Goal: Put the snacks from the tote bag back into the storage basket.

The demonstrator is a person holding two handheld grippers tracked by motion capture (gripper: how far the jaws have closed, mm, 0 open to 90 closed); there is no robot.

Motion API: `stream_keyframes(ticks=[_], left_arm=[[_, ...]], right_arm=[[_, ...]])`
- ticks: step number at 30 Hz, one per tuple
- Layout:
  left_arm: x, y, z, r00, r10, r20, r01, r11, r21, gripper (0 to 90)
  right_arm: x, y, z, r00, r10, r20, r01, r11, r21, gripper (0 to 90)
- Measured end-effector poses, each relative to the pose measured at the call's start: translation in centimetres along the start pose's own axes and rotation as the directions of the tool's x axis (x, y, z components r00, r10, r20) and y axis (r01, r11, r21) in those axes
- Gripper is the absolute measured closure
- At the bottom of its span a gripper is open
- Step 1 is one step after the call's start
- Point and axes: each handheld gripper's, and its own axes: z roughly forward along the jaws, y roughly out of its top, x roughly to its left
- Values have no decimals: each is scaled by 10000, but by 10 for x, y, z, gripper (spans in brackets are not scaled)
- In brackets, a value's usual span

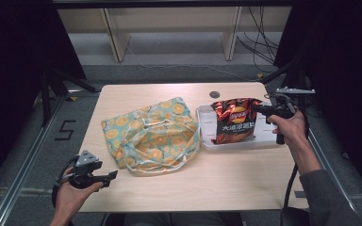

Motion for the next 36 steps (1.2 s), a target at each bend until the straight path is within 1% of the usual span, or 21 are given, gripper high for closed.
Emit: stream_keyframes(ticks=[2, 5, 6, 10, 11, 12, 13, 14, 15, 16, 18, 19, 22, 25, 28, 29, 30, 31, 33, 35, 36], left_arm=[[0, 0, 0, 10000, -1, -14, 1, 10000, 11, 291], [0, 0, 0, 10000, 7, 2, -7, 10000, 6, 291], [0, 0, 0, 10000, 10, -4, -10, 10000, 11, 291], [2, 0, -1, 9999, 143, 4, -143, 9998, 115, 291], [1, 0, -1, 9998, 133, -125, -131, 9998, 147, 289], [1, 0, 0, 9999, 124, -93, -123, 9998, 152, 288], [0, 0, 0, 10000, 18, -83, -17, 10000, 70, 288], [0, 0, 0, 10000, 36, -75, -35, 10000, 80, 287], [0, 0, 1, 9999, -114, -40, 114, 9999, -92, 287], [-1, 0, 1, 9998, -160, -69, 159, 9998, -121, 286], [1, 0, -1, 9999, 117, -96, -116, 9998, 156, 286], [1, 0, 0, 9999, 115, -92, -114, 9998, 161, 286], [0, 0, 0, 10000, 31, -84, -31, 10000, 78, 287], [0, 0, 1, 10000, 3, -76, -3, 10000, 44, 286], [1, 0, 0, 9999, 79, -66, -79, 9999, 99, 286], [1, 0, 1, 10000, 67, -62, -66, 9999, 89, 287], [1, 0, 1, 9999, 91, -66, -91, 9999, 105, 287], [1, 0, 0, 9999, 103, -70, -102, 9999, 117, 287], [1, 0, 0, 10000, 73, -66, -72, 9999, 91, 287], [2, 0, 0, 9998, 160, -76, -159, 9997, 174, 287], [1, 0, 0, 9999, 145, -74, -144, 9997, 176, 287]], right_arm=[[-4, 3, 3, 9997, -245, 55, 245, 9997, -63, 900], [-2, 6, 7, 9999, 125, 74, -125, 9999, 11, 900], [-6, 7, 9, 9998, -160, 123, 161, 9999, -17, 900], [-5, 11, 14, 9993, 318, 183, -319, 9995, 61, 900], [-8, 12, 16, 9997, 20, 260, -20, 10000, -10, 900], [-6, 13, 17, 9988, 415, 261, -418, 9991, 109, 899], [-9, 14, 19, 9992, 198, 336, -198, 9998, 14, 899], [-8, 15, 20, 9982, 542, 257, -545, 9984, 116, 898], [-10, 17, 21, 9989, 285, 382, -288, 9996, 75, 898], [-9, 17, 23, 9975, 633, 314, -637, 9979, 104, 898], [-11, 17, 25, 9975, 631, 316, -633, 9980, 73, 894], [-9, 17, 25, 9956, 883, 316, -887, 9960, 125, 890], [-14, 17, 28, 9976, 523, 450, -524, 9986, 23, 879], [-13, 18, 28, 9946, 966, 373, -971, 9952, 124, 860], [-16, 17, 32, 9969, 551, 563, -557, 9984, 85, 857], [-14, 18, 33, 9947, 892, 512, -901, 9958, 146, 857], [-17, 18, 35, 9964, 696, 492, -700, 9975, 71, 857], [-14, 18, 36, 9918, 1144, 572, -1160, 9929, 252, 856], [-16, 20, 40, 9948, 797, 632, -808, 9966, 145, 857], [-14, 22, 43, 9929, 973, 683, -998, 9944, 340, 857], [-15, 23, 45, 9945, 734, 747, -759, 9966, 318, 856]])
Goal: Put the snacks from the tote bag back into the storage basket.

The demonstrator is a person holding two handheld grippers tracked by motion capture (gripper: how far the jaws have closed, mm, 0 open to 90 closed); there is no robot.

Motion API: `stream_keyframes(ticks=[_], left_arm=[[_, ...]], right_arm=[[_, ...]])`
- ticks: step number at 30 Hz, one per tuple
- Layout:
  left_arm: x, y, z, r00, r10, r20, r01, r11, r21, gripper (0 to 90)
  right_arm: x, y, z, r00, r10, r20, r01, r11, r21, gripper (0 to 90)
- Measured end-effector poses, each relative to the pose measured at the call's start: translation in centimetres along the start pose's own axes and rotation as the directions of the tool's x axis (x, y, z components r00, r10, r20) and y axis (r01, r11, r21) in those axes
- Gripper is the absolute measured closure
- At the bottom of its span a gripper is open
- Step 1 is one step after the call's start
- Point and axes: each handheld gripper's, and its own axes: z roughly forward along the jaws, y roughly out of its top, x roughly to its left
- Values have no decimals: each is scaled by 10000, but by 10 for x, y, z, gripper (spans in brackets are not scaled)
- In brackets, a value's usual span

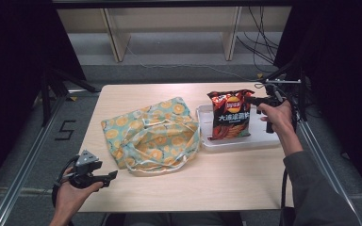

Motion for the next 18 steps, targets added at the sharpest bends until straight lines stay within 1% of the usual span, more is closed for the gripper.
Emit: stream_keyframes(ticks=[1, 2, 3, 4, 5, 6, 7, 8, 9, 11, 12, 13, 14, 15, 16, 17, 18], left_arm=[[0, 0, 0, 10000, -8, 2, 8, 10000, 0, 287], [0, 0, 0, 10000, -1, 7, 1, 10000, -7, 287], [0, 0, 0, 10000, -3, 45, 4, 10000, -28, 287], [0, 0, 0, 10000, 1, 4, -1, 10000, -13, 287], [-1, 0, 0, 10000, -92, 5, 92, 9999, -100, 287], [-1, 0, 0, 10000, -60, 19, 60, 10000, -70, 287], [-1, 0, 0, 10000, -77, 28, 78, 9999, -82, 287], [-1, 0, 0, 10000, -54, 31, 54, 10000, -71, 287], [-1, 0, 1, 10000, -50, 29, 50, 10000, -70, 287], [-1, 0, 1, 10000, -45, 30, 45, 10000, -56, 287], [-1, 0, 1, 10000, -45, 41, 45, 10000, -58, 287], [-1, 0, 1, 10000, -62, 31, 62, 9999, -78, 287], [-1, 0, 1, 10000, -61, 25, 61, 10000, -70, 287], [-1, 0, 1, 10000, -64, 18, 64, 10000, -58, 287], [-1, 0, 1, 10000, -60, 25, 61, 10000, -74, 287], [0, 0, 0, 10000, 29, 24, -29, 10000, 4, 287], [-1, 0, 1, 10000, -77, 25, 77, 9999, -81, 287]], right_arm=[[1, 1, 2, 10000, 21, 44, -22, 9999, 98, 855], [0, 2, 4, 9997, -239, 108, 238, 9997, 110, 855], [4, 2, 4, 9996, 283, 50, -284, 9993, 237, 855], [3, 3, 6, 9999, 14, 116, -16, 9998, 192, 854], [3, 3, 7, 9998, -75, 175, 72, 9997, 212, 853], [2, 4, 8, 9992, -335, 236, 329, 9992, 236, 852], [4, 4, 9, 9998, -62, 196, 56, 9996, 286, 849], [4, 3, 9, 9998, 26, 185, -32, 9994, 347, 844], [2, 3, 10, 9996, -186, 224, 179, 9993, 321, 838], [1, 3, 11, 9993, -200, 329, 189, 9992, 340, 826], [1, 3, 11, 9994, -76, 328, 64, 9993, 364, 825], [2, 3, 12, 9996, -19, 272, 9, 9994, 354, 825], [2, 3, 13, 9995, 2, 315, -15, 9992, 395, 823], [1, 3, 15, 9995, -198, 254, 189, 9992, 342, 823], [2, 3, 15, 9992, -170, 361, 159, 9993, 332, 823], [3, 3, 15, 9994, -15, 341, 1, 9992, 396, 823], [4, 3, 16, 9995, 97, 314, -111, 9989, 447, 822]])
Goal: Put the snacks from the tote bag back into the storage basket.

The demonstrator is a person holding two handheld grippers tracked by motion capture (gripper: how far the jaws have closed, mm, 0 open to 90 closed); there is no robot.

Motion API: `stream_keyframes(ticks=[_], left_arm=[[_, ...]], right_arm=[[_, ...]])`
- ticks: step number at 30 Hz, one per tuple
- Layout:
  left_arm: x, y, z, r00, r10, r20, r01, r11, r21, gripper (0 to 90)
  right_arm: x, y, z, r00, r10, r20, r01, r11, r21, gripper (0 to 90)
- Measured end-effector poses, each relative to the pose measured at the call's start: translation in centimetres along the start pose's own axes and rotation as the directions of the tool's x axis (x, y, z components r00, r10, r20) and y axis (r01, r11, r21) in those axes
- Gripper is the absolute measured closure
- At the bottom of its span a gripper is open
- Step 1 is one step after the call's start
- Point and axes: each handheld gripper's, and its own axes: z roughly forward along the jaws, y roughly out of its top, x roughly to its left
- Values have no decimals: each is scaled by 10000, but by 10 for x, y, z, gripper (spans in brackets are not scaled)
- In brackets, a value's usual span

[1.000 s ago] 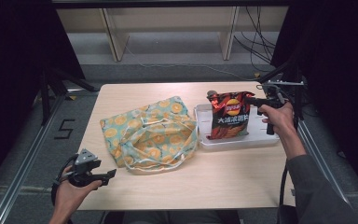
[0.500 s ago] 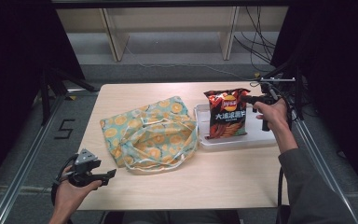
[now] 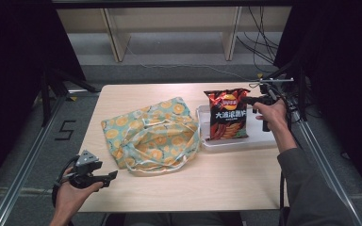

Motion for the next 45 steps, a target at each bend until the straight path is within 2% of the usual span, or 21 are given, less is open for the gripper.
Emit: stream_keyframes(ticks=[1, 2, 3, 4, 6, 7, 10, 13, 15, 19, 22, 30, 31, 32, 36, 38, 39, 40, 42, 43, 45], left_arm=[[0, 0, 0, 10000, 3, 0, -3, 10000, 9, 287], [0, 0, 0, 10000, 33, 8, -33, 10000, 41, 287], [0, 0, 0, 10000, 61, 20, -61, 10000, 53, 286], [0, 0, 0, 10000, 55, 27, -55, 10000, 49, 287], [0, 0, 0, 10000, 58, 21, -58, 10000, 51, 287], [0, 0, 0, 10000, 76, 18, -76, 10000, 63, 287], [0, 0, 0, 10000, 47, 57, -47, 10000, 23, 287], [0, 0, 0, 10000, 65, 72, -65, 9999, 77, 287], [0, 0, 0, 9999, 54, 90, -55, 9999, 91, 287], [1, 0, 0, 10000, 16, 92, -17, 10000, 82, 286], [1, 0, 1, 10000, -30, 59, 31, 10000, -25, 286], [1, 0, 0, 10000, 90, -12, -90, 9999, 99, 287], [1, 0, 0, 10000, 81, -10, -81, 9999, 97, 286], [1, 0, 1, 10000, -38, 79, 38, 10000, -29, 286], [0, -1, 1, 10000, -71, 17, 71, 10000, -54, 287], [1, 0, 1, 9999, -97, 43, 97, 9999, -63, 287], [1, -1, 1, 9999, -124, 37, 125, 9999, -65, 287], [1, -1, 1, 9999, -102, 33, 103, 9999, -57, 286], [0, -1, 1, 9997, -243, 24, 243, 9995, -187, 286], [2, 0, -1, 10000, 4, 33, -5, 10000, 32, 286], [1, -1, 0, 10000, -46, -27, 46, 10000, -38, 286]], right_arm=[[-2, 0, 1, 9996, -276, 87, 277, 9996, -91, 815], [0, 0, 1, 10000, 61, 61, -61, 10000, 69, 813], [0, 0, 3, 10000, 1, 82, -1, 10000, 36, 810], [-3, 0, 4, 9991, -390, 164, 390, 9992, -7, 809], [-3, 0, 6, 9989, -423, 191, 422, 9991, 17, 808], [-1, -1, 7, 9997, -189, 159, 188, 9998, 53, 807], [-3, 0, 8, 9992, -337, 230, 336, 9994, 62, 794], [0, -1, 8, 9995, 245, 213, -249, 9994, 224, 781], [-3, -1, 10, 9996, -107, 272, 103, 9999, 119, 777], [-3, -2, 11, 9995, -25, 329, 21, 9999, 132, 770], [-1, -2, 11, 9985, 400, 365, -410, 9988, 270, 761], [-6, 0, 11, 9987, -262, 432, 258, 9996, 104, 744], [-2, 0, 10, 9990, 219, 393, -223, 9997, 100, 734], [-1, 0, 10, 9987, 327, 401, -332, 9994, 122, 722], [-2, 3, 8, 9990, -339, 281, 343, 9993, -139, 669], [6, 4, 5, 9995, 248, 201, -247, 9997, -47, 622], [5, 4, 5, 9996, -131, 244, 135, 9998, -169, 617], [9, 4, 3, 9998, 118, 151, -115, 9998, -158, 605], [9, 4, 3, 9992, -380, 90, 383, 9987, -348, 589], [13, 4, 2, 9996, -285, -8, 285, 9991, -309, 578], [17, 2, -1, 9977, -678, 36, 679, 9970, -364, 555]])
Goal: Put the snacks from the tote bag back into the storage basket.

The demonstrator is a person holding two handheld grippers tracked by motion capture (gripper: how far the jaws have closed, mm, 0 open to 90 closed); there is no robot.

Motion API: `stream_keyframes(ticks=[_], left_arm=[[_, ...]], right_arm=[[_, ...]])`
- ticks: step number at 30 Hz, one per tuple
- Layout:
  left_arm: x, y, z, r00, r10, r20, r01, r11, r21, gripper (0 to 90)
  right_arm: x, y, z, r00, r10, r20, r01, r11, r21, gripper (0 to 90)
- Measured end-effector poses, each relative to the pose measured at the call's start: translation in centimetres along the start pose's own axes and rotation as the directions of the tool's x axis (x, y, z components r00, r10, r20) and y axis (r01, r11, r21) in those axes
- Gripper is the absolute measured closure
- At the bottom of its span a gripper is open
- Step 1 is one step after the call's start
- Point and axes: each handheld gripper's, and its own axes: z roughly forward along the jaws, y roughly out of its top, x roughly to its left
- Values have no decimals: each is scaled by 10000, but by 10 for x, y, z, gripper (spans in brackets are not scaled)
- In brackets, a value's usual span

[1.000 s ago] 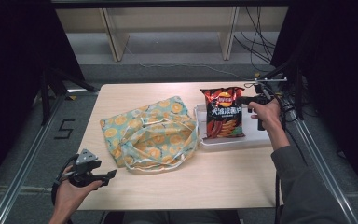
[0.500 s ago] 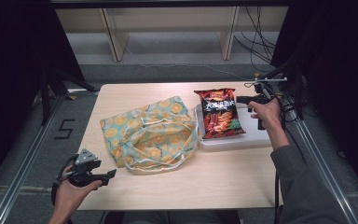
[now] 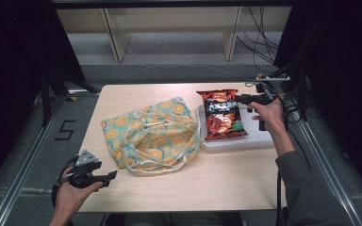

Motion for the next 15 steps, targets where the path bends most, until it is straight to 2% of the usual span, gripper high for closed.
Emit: stream_keyframes(ticks=[1, 3, 4, 7, 8, 9, 10, 11, 12, 13, 15], left_arm=[[-1, 0, 1, 9999, -149, -4, 149, 9998, -136, 287], [0, 0, -1, 10000, 81, -39, -81, 9999, 81, 286], [0, 0, -1, 9999, 88, -50, -87, 9999, 102, 286], [-1, 0, -1, 9999, 97, -26, -97, 9999, 100, 286], [-1, 0, -1, 9999, 97, -34, -97, 9999, 97, 286], [-1, 0, -1, 9999, 88, -48, -87, 9999, 95, 286], [0, 0, -1, 9999, 97, -48, -96, 9999, 90, 286], [0, 0, -1, 9999, 92, -50, -91, 9999, 89, 287], [0, 0, -1, 9999, 88, -53, -88, 9999, 92, 286], [-1, 0, -1, 10000, 81, -54, -80, 9999, 90, 286], [0, 0, -1, 10000, 81, -53, -81, 9999, 96, 286]], right_arm=[[3, -1, -1, 9999, 3, -121, -3, 10000, -61, 542], [9, -3, -4, 9997, -25, -244, 22, 9999, -121, 526], [12, -5, -5, 9997, -7, -240, 3, 9998, -193, 517], [19, -9, -7, 9985, -424, -340, 419, 9990, -159, 515], [23, -10, -8, 9989, -282, -363, 279, 9996, -80, 512], [23, -12, -8, 9981, -529, -325, 524, 9985, -139, 508], [26, -13, -9, 9982, -500, -344, 496, 9987, -121, 502], [26, -14, -9, 9960, -823, -334, 817, 9965, -195, 494], [31, -17, -10, 9982, -514, -296, 510, 9986, -138, 487], [30, -17, -10, 9953, -923, -302, 918, 9956, -190, 481], [34, -20, -10, 9937, -1092, -261, 1086, 9938, -234, 477]])
